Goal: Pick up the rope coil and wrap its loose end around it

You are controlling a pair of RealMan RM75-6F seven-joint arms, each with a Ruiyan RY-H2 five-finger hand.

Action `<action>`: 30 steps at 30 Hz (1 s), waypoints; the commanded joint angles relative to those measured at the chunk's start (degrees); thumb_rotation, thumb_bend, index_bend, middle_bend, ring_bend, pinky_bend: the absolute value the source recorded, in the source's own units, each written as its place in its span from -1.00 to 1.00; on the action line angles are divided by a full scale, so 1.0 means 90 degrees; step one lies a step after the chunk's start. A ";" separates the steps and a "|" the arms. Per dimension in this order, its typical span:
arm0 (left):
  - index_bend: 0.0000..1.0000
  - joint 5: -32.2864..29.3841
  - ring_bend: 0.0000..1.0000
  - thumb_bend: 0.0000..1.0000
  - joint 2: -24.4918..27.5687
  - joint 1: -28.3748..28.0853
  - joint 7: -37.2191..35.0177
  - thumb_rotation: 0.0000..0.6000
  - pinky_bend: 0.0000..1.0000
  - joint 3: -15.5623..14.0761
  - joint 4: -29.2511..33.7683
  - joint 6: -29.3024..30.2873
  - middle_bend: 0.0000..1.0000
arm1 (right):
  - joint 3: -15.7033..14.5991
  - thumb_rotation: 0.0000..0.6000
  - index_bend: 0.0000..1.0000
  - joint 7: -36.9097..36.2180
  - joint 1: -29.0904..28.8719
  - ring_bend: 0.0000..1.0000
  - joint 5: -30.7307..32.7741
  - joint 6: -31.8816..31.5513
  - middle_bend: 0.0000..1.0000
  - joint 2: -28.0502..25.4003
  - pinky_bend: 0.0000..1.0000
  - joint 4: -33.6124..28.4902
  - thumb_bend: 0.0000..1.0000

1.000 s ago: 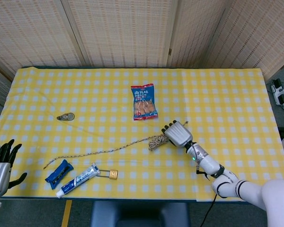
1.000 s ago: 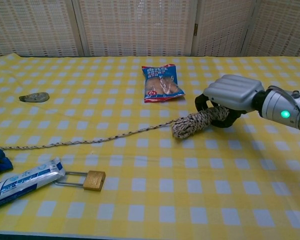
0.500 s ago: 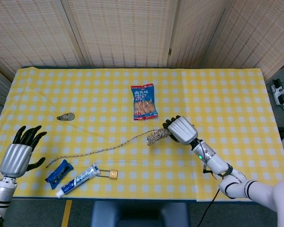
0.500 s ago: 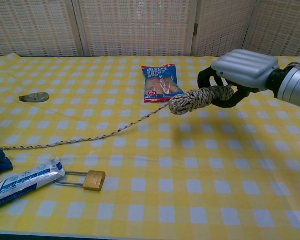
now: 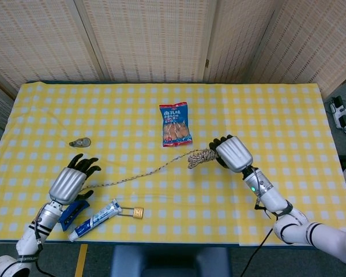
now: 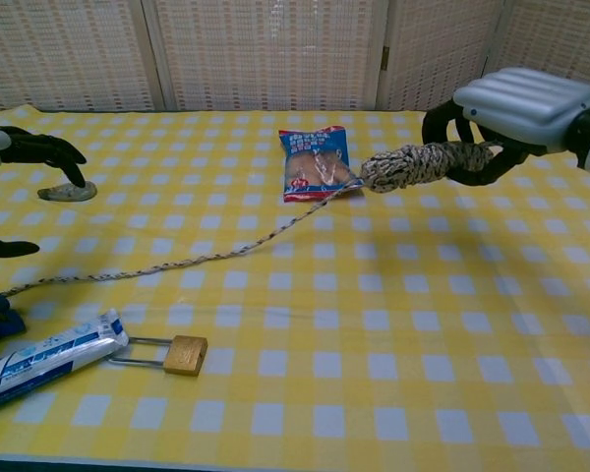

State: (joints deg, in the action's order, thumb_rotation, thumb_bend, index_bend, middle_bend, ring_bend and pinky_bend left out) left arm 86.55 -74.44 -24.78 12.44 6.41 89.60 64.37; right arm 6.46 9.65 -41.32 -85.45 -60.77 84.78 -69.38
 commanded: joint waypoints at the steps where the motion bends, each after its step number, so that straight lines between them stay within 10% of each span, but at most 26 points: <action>1: -0.24 -0.0476 -0.56 -0.49 -0.0373 -0.0123 0.0456 1.00 -0.75 0.0015 -0.0159 -0.0239 -0.62 | 0.0013 1.00 0.45 0.0040 0.0031 0.29 0.0044 -0.0022 0.20 -0.0013 0.10 0.0029 0.15; 30: -0.02 -0.2116 -0.46 -0.46 -0.1642 -0.0327 0.1113 1.00 -0.68 0.0141 -0.1145 -0.0399 -0.50 | 0.0075 1.00 0.47 -0.0127 0.0223 0.31 0.0254 -0.0091 0.21 -0.0118 0.11 0.0252 0.16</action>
State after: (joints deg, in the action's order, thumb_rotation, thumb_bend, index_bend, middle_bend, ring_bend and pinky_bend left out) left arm 68.05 -88.89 -27.61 22.03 7.51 79.68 60.79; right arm 7.14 8.50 -39.32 -83.17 -61.59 83.72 -67.11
